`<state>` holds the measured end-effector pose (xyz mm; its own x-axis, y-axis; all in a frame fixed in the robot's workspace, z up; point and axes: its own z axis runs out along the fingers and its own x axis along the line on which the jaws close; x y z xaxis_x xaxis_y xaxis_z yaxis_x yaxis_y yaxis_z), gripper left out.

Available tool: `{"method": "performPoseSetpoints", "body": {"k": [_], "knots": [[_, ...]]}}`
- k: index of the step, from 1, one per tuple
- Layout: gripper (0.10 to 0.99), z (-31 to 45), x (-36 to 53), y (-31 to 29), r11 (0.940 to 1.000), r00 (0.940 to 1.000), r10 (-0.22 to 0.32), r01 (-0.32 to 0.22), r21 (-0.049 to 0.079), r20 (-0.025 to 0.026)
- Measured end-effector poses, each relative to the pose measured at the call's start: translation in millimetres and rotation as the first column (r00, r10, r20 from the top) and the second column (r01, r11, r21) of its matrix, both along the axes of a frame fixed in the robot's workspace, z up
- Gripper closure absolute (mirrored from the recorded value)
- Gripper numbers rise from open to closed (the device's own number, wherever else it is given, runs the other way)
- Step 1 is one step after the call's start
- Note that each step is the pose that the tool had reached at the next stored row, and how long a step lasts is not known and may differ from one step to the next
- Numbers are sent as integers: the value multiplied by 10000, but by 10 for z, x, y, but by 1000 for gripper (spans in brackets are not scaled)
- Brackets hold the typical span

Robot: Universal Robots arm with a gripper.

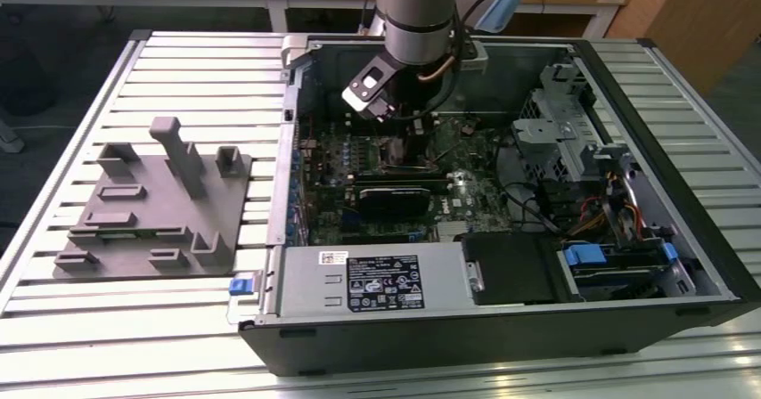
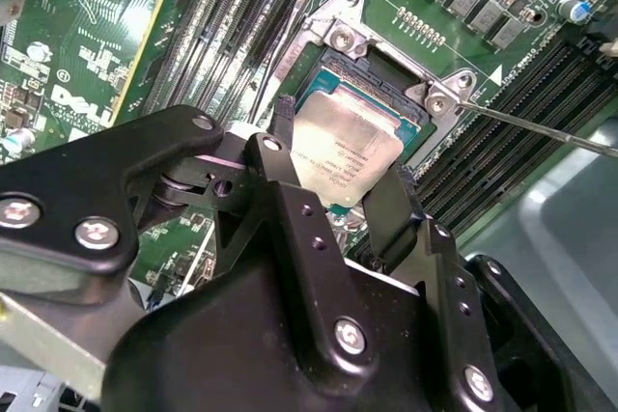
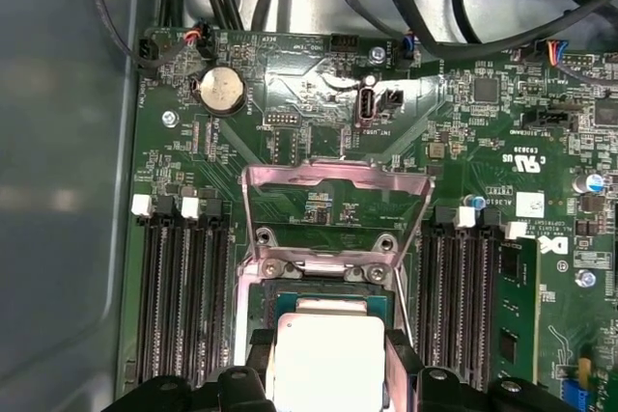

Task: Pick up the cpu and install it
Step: 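Place the cpu into insertion slot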

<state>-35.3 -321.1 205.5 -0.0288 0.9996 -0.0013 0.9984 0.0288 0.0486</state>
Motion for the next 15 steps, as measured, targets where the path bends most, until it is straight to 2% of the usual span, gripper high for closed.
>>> {"method": "performPoseSetpoints", "body": {"k": [15], "knots": [[545, -75, -3, 10, 10000, 10000, 0, 0, 0, 0]]}}
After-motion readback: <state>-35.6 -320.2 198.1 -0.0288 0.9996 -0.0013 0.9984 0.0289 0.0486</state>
